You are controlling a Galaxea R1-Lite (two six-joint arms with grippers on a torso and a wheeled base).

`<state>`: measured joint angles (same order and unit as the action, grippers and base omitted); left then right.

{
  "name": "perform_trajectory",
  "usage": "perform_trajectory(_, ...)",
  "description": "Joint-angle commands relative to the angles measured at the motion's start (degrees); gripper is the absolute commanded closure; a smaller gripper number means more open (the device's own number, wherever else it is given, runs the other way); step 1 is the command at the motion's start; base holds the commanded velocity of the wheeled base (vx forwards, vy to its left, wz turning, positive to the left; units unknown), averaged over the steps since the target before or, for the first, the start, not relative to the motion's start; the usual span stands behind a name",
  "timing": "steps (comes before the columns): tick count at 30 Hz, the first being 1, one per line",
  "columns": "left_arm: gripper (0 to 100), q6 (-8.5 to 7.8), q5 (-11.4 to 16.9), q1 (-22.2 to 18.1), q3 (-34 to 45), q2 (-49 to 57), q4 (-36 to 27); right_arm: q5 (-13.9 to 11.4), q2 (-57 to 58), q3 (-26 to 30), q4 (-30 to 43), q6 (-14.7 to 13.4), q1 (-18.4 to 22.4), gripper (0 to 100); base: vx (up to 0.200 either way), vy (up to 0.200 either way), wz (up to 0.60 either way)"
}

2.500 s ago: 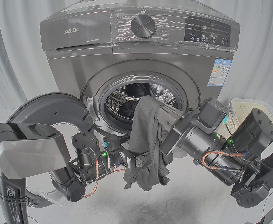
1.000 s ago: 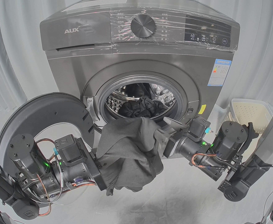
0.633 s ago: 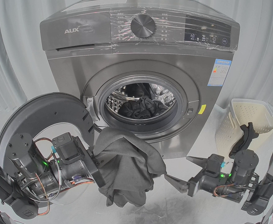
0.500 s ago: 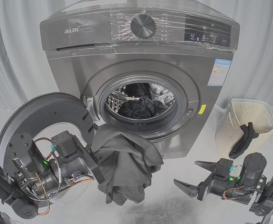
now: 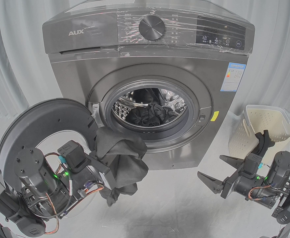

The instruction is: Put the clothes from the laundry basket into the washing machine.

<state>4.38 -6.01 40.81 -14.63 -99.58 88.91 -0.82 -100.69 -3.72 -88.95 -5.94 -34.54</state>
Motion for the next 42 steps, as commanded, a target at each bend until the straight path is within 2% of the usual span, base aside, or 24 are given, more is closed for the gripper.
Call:
perform_trajectory(1, 100, -0.33, -0.41, 1.46, 0.13, -2.28, 0.04, 0.11, -0.03, -0.41, 0.01, -0.04, 0.17, 0, 0.0, 0.0, 0.0)
perform_trajectory(6, 100, -0.6, -2.69, 3.22, -0.4, -6.59, 0.13, 0.2, -0.03, -0.32, 0.01, -0.22, -0.18, 0, 0.0, 0.0, 0.0)
perform_trajectory(12, 100, 0.19, -2.69, 2.87, -2.6, -9.14, 0.22, 0.2, -0.03, -0.32, 0.01, -0.22, -0.27, 0, 0.0, 0.0, 0.0)
perform_trajectory(16, 100, 0.9, -2.69, 2.87, -2.95, -9.22, 0.22, 0.2, -0.12, -0.32, 0.01, -0.3, -0.36, 0, 0.2, 0.0, 0.0)
perform_trajectory(24, 100, 0.81, -2.69, 3.39, -2.25, -9.14, 0.22, 0.2, -0.12, -0.24, 0.01, -0.3, -0.62, 0, 0.05, 0.0, 0.0)
perform_trajectory(33, 100, 0.9, -2.69, 4.01, -2.25, -9.22, 0.22, 0.2, -0.64, -0.32, 0.01, -0.39, -1.32, 0, 0.2, 0.0, 0.0)
perform_trajectory(42, 100, 0.98, -2.78, 4.45, -2.33, -9.14, 0.22, 0.2, -0.64, -0.24, 0.01, -0.39, -1.32, 0, 0.0, 0.0, 0.0)
